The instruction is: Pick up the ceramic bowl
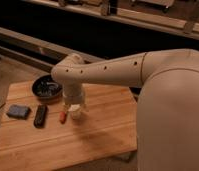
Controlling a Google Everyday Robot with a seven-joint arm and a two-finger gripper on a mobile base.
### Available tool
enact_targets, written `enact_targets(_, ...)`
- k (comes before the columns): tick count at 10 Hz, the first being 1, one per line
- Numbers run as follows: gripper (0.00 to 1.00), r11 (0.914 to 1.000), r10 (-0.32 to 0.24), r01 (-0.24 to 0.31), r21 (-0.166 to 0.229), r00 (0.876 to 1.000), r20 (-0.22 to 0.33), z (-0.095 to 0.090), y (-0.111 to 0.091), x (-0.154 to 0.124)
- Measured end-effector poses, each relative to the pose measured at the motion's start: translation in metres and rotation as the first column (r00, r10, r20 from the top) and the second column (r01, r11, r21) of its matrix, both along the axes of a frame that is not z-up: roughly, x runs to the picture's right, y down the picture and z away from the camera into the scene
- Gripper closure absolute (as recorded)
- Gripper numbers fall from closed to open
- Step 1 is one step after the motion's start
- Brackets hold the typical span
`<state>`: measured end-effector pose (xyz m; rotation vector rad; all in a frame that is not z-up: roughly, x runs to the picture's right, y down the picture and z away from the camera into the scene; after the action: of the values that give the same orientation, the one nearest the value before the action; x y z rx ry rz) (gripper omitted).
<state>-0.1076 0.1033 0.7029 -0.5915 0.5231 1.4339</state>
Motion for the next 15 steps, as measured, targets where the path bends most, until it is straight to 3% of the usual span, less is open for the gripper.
enact_targets(9, 0.35, 1.0000, 0.001, -0.001, 0.001, 1.000, 0.000, 0.000, 0.000, 0.000)
enact_targets(11, 0.35, 0.9976, 0.058, -0.057, 0.038, 0.998, -0.004, 0.002, -0.009, 0.002)
enact_targets(12, 0.35, 0.9943, 0.089, -0.088, 0.060, 0.996, -0.002, 0.002, -0.015, 0.003)
enact_targets(13, 0.35, 0.9784, 0.166, -0.166, 0.123, 0.986, 0.011, 0.001, -0.033, 0.007)
enact_targets(15, 0.35, 0.9557, 0.219, -0.221, 0.194, 0.975, 0.034, -0.004, -0.053, 0.012)
